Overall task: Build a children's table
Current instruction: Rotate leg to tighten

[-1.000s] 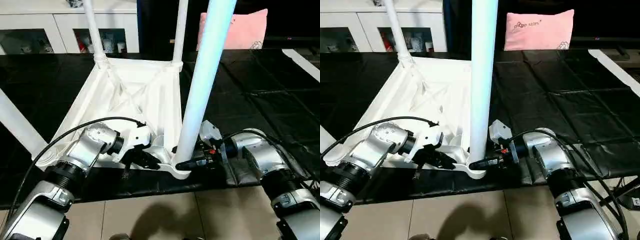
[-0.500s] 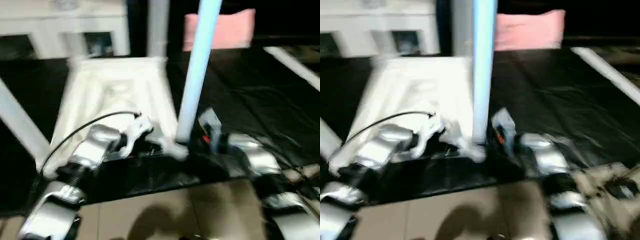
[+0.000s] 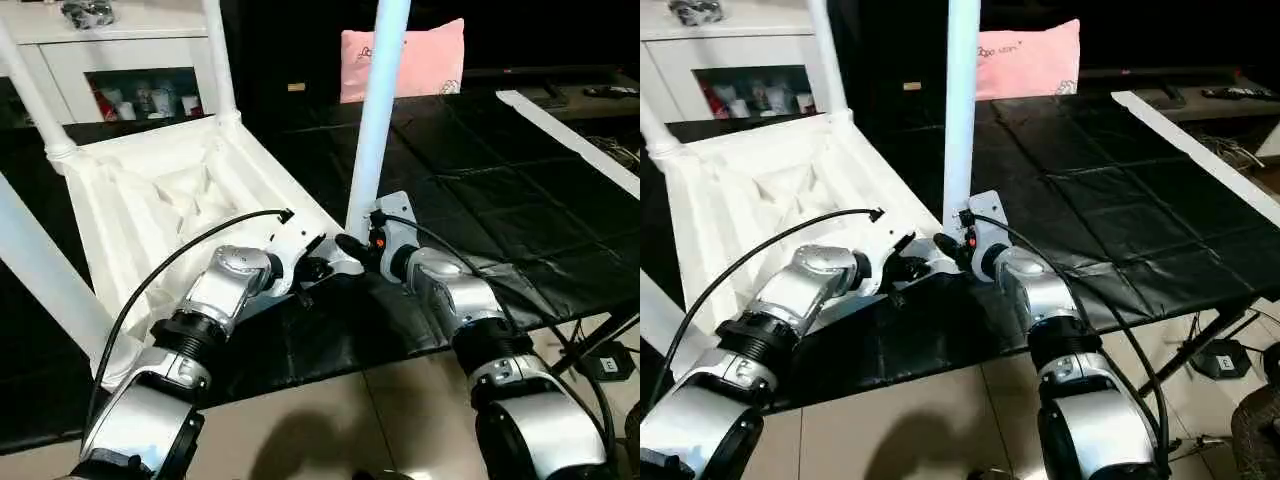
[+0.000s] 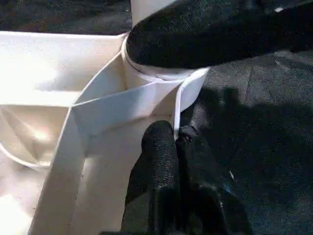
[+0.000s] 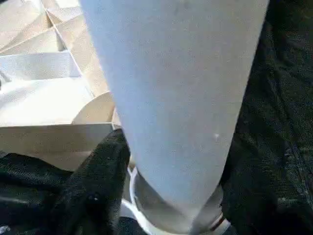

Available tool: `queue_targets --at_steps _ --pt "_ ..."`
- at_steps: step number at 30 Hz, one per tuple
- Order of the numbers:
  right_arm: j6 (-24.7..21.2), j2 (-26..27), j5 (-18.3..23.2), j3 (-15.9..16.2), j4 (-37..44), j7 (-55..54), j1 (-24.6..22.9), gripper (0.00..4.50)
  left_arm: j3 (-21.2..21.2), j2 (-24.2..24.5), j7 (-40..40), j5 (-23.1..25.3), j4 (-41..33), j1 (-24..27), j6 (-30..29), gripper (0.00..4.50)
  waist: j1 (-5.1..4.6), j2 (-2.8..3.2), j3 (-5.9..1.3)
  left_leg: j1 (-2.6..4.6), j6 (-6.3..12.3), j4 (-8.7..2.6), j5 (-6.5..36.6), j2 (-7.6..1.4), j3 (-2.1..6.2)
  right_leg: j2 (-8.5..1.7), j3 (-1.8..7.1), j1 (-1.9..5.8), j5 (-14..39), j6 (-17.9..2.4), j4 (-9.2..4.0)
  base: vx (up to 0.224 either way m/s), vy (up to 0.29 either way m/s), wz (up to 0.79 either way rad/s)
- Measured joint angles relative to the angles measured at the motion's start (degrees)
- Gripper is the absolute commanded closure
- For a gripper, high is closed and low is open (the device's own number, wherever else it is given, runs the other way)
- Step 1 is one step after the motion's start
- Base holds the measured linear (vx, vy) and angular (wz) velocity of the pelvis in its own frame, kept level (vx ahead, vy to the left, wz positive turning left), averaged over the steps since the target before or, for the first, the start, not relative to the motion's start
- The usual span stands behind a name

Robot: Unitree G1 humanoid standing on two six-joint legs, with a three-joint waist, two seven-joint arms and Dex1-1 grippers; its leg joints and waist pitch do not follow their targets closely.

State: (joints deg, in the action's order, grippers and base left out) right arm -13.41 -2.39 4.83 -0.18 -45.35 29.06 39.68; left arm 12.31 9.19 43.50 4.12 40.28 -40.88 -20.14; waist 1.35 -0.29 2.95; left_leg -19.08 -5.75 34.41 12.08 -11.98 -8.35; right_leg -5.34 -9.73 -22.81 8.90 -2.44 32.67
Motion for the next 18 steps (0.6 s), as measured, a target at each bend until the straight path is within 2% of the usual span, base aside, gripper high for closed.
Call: queue_targets --at_steps 4,6,7,10,12,13,18 --pt "0.2 -1.7 1.9 -0.2 3.9 3.7 -3.4 1.28 1.3 0.9 0.5 0.1 0.0 0.0 1.5 4.5 0.62 0.0 0.0 0.08 0.0 -0.11 0.0 0.05 -0.08 0.01 0.23 -0.09 -0.1 0.0 0.44 0.0 0.0 0.0" --pt "0.4 -3.4 2.8 -0.2 5.9 7.0 -5.3 0.93 1.7 1.3 1.5 0.1 -0.1 0.0 2.1 4.5 0.81 0.03 -0.01 0.1 0.01 -0.25 0.0 0.04 -0.12 0.03 0.25 -0.11 -0.4 -0.2 0.47 0.0 0.0 0.0" --pt "0.4 -4.4 3.3 -0.2 7.1 9.1 -6.5 0.93 1.7 1.4 2.0 0.1 -0.1 0.0 2.5 4.5 0.92 0.03 -0.01 0.09 0.01 -0.27 0.0 0.03 -0.11 0.06 0.25 -0.12 -0.5 -0.2 0.48 0.0 0.0 0.0" --pt "0.3 -7.6 4.8 0.1 9.8 15.8 -10.5 0.82 1.9 2.7 4.1 0.1 -0.2 0.1 3.7 4.5 0.8 0.03 -0.01 0.05 0.04 -0.48 0.0 -0.01 -0.13 0.13 0.25 -0.29 -0.6 -0.2 0.48 0.0 0.0 0.0" --pt "0.3 -9.7 5.7 0.7 11.4 19.9 -11.7 0.65 2.6 3.9 6.4 0.2 -0.2 0.3 6.0 4.5 0.73 0.04 0.0 -0.03 0.09 -0.54 0.0 -0.04 -0.12 0.17 0.24 -0.38 -0.6 -0.3 0.47 0.0 0.0 0.0" --pt "0.6 -11.1 5.9 1.1 12.0 22.1 -12.5 0.45 3.0 4.7 7.9 0.2 -0.3 0.6 7.3 4.5 0.92 0.08 0.0 -0.04 0.1 -0.56 0.0 -0.04 -0.11 0.17 0.24 -0.38 -0.6 -0.3 0.47 0.0 0.0 0.0" --pt "1.7 -16.5 6.7 1.4 15.3 29.1 -14.5 0.19 4.3 9.9 16.6 -0.5 -1.1 2.5 14.4 4.5 1.9 0.18 0.04 -0.05 0.06 -0.57 0.0 0.0 -0.12 0.16 0.31 -0.38 -0.6 -0.3 0.44 0.0 0.0 0.0"
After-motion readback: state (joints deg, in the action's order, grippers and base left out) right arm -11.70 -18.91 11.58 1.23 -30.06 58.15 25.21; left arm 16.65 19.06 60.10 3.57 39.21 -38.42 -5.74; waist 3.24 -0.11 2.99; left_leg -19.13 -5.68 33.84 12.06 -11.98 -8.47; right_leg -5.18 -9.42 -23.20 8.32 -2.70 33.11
